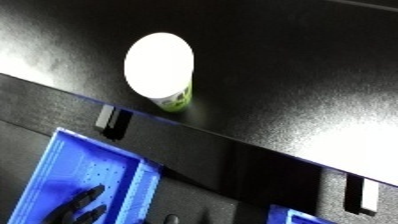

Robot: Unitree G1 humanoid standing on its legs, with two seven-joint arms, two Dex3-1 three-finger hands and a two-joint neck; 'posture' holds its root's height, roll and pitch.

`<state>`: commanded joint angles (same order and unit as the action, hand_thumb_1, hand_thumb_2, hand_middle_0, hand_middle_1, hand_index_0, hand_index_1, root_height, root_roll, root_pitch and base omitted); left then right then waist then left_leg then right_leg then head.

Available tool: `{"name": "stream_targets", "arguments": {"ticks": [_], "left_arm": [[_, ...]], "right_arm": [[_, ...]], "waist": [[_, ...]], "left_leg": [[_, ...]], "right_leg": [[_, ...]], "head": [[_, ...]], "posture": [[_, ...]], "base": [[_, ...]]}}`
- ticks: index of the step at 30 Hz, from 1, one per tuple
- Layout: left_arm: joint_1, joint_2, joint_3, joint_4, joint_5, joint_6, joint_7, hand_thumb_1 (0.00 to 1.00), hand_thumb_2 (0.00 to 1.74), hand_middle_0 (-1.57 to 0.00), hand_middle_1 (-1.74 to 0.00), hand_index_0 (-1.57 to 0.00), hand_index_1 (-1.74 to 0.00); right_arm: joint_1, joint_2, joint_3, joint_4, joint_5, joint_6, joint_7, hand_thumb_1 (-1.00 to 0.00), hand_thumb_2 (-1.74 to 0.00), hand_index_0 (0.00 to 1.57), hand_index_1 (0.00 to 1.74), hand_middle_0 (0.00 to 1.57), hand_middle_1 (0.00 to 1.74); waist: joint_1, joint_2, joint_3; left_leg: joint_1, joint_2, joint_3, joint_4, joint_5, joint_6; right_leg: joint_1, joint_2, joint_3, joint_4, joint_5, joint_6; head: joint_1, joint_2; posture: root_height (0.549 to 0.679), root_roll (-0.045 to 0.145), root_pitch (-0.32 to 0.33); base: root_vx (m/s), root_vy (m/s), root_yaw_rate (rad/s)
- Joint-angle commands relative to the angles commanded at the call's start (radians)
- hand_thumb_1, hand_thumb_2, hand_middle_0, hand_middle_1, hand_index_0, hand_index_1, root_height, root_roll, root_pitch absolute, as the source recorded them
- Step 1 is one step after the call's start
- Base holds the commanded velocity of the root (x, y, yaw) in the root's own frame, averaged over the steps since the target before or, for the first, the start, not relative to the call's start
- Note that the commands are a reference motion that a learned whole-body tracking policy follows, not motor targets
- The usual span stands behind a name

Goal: Pick up the object and place it into the box

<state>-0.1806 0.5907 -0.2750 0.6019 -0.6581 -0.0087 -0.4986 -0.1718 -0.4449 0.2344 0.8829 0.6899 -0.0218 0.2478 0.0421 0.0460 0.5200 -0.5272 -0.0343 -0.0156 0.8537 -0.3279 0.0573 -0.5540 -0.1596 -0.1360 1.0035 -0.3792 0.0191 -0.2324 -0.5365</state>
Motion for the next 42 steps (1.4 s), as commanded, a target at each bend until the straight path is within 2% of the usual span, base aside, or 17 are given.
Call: {"name": "stream_targets", "arguments": {"ticks": [3,4,5,6,7,8,10,13,16,18,21,23,25,30,34,37,42], "left_arm": [[0.012,0.060,0.004,-0.158,-0.052,0.057,-0.027,0.00,0.00,0.00,0.00,0.00,0.00],[0.012,0.060,0.004,-0.158,-0.052,0.057,-0.027,0.00,0.00,0.00,0.00,0.00,0.00],[0.018,0.098,0.007,-0.265,-0.089,0.103,-0.065,0.00,0.00,0.00,0.00,0.00,0.00],[0.018,0.098,0.007,-0.265,-0.089,0.103,-0.065,0.00,0.00,0.00,0.00,0.00,0.00],[0.021,0.115,0.008,-0.316,-0.105,0.128,-0.089,0.00,0.00,0.00,0.00,0.00,0.00],[0.025,0.154,0.006,-0.423,-0.158,0.186,-0.150,0.00,0.00,0.00,0.00,0.00,0.00],[0.025,0.186,0.003,-0.518,-0.216,0.243,-0.207,0.00,0.00,0.00,0.00,0.00,0.00],[0.016,0.220,-0.001,-0.638,-0.329,0.307,-0.281,0.00,0.00,0.00,0.00,0.00,0.00],[0.000,0.235,0.005,-0.730,-0.437,0.321,-0.320,0.00,0.00,0.00,0.00,0.00,0.00],[-0.010,0.227,0.021,-0.771,-0.508,0.291,-0.301,0.00,0.00,0.00,0.00,0.00,0.00],[-0.021,0.188,0.069,-0.818,-0.632,0.213,-0.220,0.00,0.00,0.00,0.00,0.00,0.00],[-0.028,0.143,0.118,-0.831,-0.700,0.153,-0.160,0.00,0.00,0.00,0.00,0.00,0.00],[-0.033,0.086,0.175,-0.829,-0.714,0.096,-0.114,0.00,0.00,0.00,0.00,0.00,0.00],[-0.048,-0.044,0.307,-0.806,-0.627,-0.012,-0.033,0.00,0.00,0.00,0.00,0.00,0.00],[-0.090,-0.098,0.363,-0.788,-0.558,-0.069,0.012,0.00,0.00,0.00,0.00,0.00,0.00],[-0.118,-0.108,0.371,-0.783,-0.470,-0.122,0.065,0.00,0.00,0.00,0.00,0.00,0.00],[-0.163,-0.078,0.372,-0.766,-0.274,-0.206,0.221,0.00,0.00,0.00,0.00,0.00,0.00]], "right_arm": [[0.017,-0.004,-0.006,0.007,0.018,-0.018,0.001,0.00,0.00,0.00,0.00,0.00,0.00],[0.017,-0.004,-0.006,0.007,0.018,-0.018,0.001,0.00,0.00,0.00,0.00,0.00,0.00],[0.025,-0.008,-0.010,0.015,0.033,-0.028,0.004,0.00,0.00,0.00,0.00,0.00,0.00],[0.025,-0.008,-0.010,0.015,0.033,-0.028,0.004,0.00,0.00,0.00,0.00,0.00,0.00],[0.029,-0.011,-0.013,0.019,0.039,-0.031,0.005,0.00,0.00,0.00,0.00,0.00,0.00],[0.038,-0.017,-0.014,0.027,0.053,-0.036,0.011,0.00,0.00,0.00,0.00,0.00,0.00],[0.044,-0.023,-0.012,0.032,0.064,-0.038,0.016,0.00,0.00,0.00,0.00,0.00,0.00],[0.050,-0.029,-0.003,0.040,0.082,-0.043,0.022,0.00,0.00,0.00,0.00,0.00,0.00],[0.051,-0.028,0.006,0.054,0.098,-0.053,0.028,0.00,0.00,0.00,0.00,0.00,0.00],[0.049,-0.023,0.008,0.065,0.105,-0.058,0.032,0.00,0.00,0.00,0.00,0.00,0.00],[0.052,-0.008,0.006,0.082,0.112,-0.066,0.039,0.00,0.00,0.00,0.00,0.00,0.00],[0.058,0.008,-0.003,0.097,0.113,-0.075,0.048,0.00,0.00,0.00,0.00,0.00,0.00],[0.065,0.026,-0.016,0.112,0.110,-0.083,0.058,0.00,0.00,0.00,0.00,0.00,0.00],[0.076,0.064,-0.043,0.123,0.090,-0.083,0.067,0.00,0.00,0.00,0.00,0.00,0.00],[0.077,0.083,-0.046,0.135,0.078,-0.086,0.079,0.00,0.00,0.00,0.00,0.00,0.00],[0.075,0.090,-0.041,0.138,0.074,-0.087,0.085,0.00,0.00,0.00,0.00,0.00,0.00],[0.079,0.094,-0.035,0.132,0.066,-0.075,0.091,0.00,0.00,0.00,0.00,0.00,0.00]], "waist": [[0.008,0.008,0.000],[0.008,0.008,0.000],[0.014,0.013,0.000],[0.014,0.013,0.000],[0.016,0.015,0.000],[0.021,0.020,0.000],[0.025,0.023,0.000],[0.028,0.025,0.000],[0.033,0.026,0.000],[0.037,0.025,0.000],[0.046,0.021,0.000],[0.056,0.016,0.000],[0.065,0.009,0.000],[0.076,-0.007,0.000],[0.071,-0.021,0.000],[0.066,-0.030,0.000],[0.055,-0.038,0.000]], "left_leg": [[-0.003,-0.002,-0.002,-0.004,-0.001,-0.0006],[-0.003,-0.002,-0.002,-0.004,-0.001,-0.0006],[-0.005,-0.004,-0.004,-0.006,-0.001,-0.0006],[-0.005,-0.004,-0.004,-0.006,-0.001,-0.0006],[-0.006,-0.005,-0.006,-0.006,-0.002,-0.0001],[-0.008,-0.007,-0.008,-0.005,-0.004,0.0014],[-0.007,-0.009,-0.011,-0.004,-0.008,0.0032],[-0.008,-0.011,-0.015,0.002,-0.014,0.0053],[-0.009,-0.013,-0.019,0.006,-0.018,0.0061],[-0.007,-0.015,-0.023,0.007,-0.019,0.0057],[-0.005,-0.019,-0.030,0.004,-0.018,0.0038],[-0.002,-0.022,-0.035,-0.001,-0.016,0.0018],[0.002,-0.024,-0.040,-0.008,-0.012,-0.0008],[0.014,-0.029,-0.052,-0.023,-0.001,-0.0062],[0.020,-0.026,-0.056,-0.026,0.003,-0.0082],[0.024,-0.020,-0.055,-0.026,0.005,-0.0106],[0.030,-0.013,-0.052,-0.028,0.011,-0.0131]], "right_leg": [[-0.001,-0.0062,-0.001,-0.002,0.003,0.0035],[-0.001,-0.0062,-0.001,-0.002,0.003,0.0035],[-0.002,-0.0100,-0.003,-0.003,0.005,0.0049],[-0.002,-0.0100,-0.003,-0.003,0.005,0.0049],[-0.002,-0.0116,-0.004,-0.004,0.005,0.0053],[0.000,-0.0150,-0.006,-0.006,0.007,0.0065],[0.003,-0.0179,-0.007,-0.007,0.008,0.0075],[0.004,-0.0208,-0.007,-0.007,0.009,0.0084],[0.005,-0.0209,-0.007,-0.007,0.009,0.0075],[0.006,-0.0201,-0.008,-0.006,0.008,0.0055],[0.008,-0.0184,-0.009,-0.004,0.004,0.0014],[0.010,-0.0167,-0.011,-0.003,0.000,-0.0014],[0.012,-0.0145,-0.013,-0.003,-0.002,-0.0041],[0.019,-0.0089,-0.022,-0.002,-0.008,-0.0113],[0.026,-0.0056,-0.026,0.002,-0.014,-0.0156],[0.031,-0.0040,-0.029,0.002,-0.015,-0.0160],[0.040,-0.0029,-0.030,0.004,-0.017,-0.0157]], "head": [[0.016,0.007],[0.016,0.007],[0.021,0.010],[0.021,0.010],[0.024,0.011],[0.030,0.007],[0.031,0.004],[0.036,-0.002],[0.046,-0.014],[0.052,-0.022],[0.064,-0.034],[0.072,-0.042],[0.081,-0.048],[0.074,-0.068],[0.055,-0.082],[0.040,-0.086],[0.021,-0.087]], "posture": [[0.610,0.034,0.001],[0.610,0.034,0.001],[0.610,0.034,0.003],[0.610,0.034,0.003],[0.610,0.034,0.005],[0.610,0.033,0.007],[0.610,0.032,0.007],[0.609,0.031,0.006],[0.609,0.030,0.006],[0.609,0.030,0.005],[0.609,0.029,0.004],[0.610,0.029,0.002],[0.611,0.028,0.001],[0.613,0.029,-0.004],[0.613,0.028,-0.010],[0.614,0.026,-0.013],[0.614,0.026,-0.020]], "base": [[-0.002,0.019,0.073],[-0.001,0.017,0.080],[0.004,0.011,0.078],[0.004,0.011,0.078],[0.005,0.007,0.082],[0.013,-0.004,0.090],[0.022,-0.007,0.082],[0.029,-0.011,0.065],[0.025,-0.024,0.066],[0.024,-0.035,0.062],[0.021,-0.036,0.060],[0.016,-0.045,0.078],[0.011,-0.050,0.073],[0.008,-0.035,0.027],[0.006,-0.021,-0.045],[0.006,-0.020,-0.082],[0.001,0.001,-0.077]]}}
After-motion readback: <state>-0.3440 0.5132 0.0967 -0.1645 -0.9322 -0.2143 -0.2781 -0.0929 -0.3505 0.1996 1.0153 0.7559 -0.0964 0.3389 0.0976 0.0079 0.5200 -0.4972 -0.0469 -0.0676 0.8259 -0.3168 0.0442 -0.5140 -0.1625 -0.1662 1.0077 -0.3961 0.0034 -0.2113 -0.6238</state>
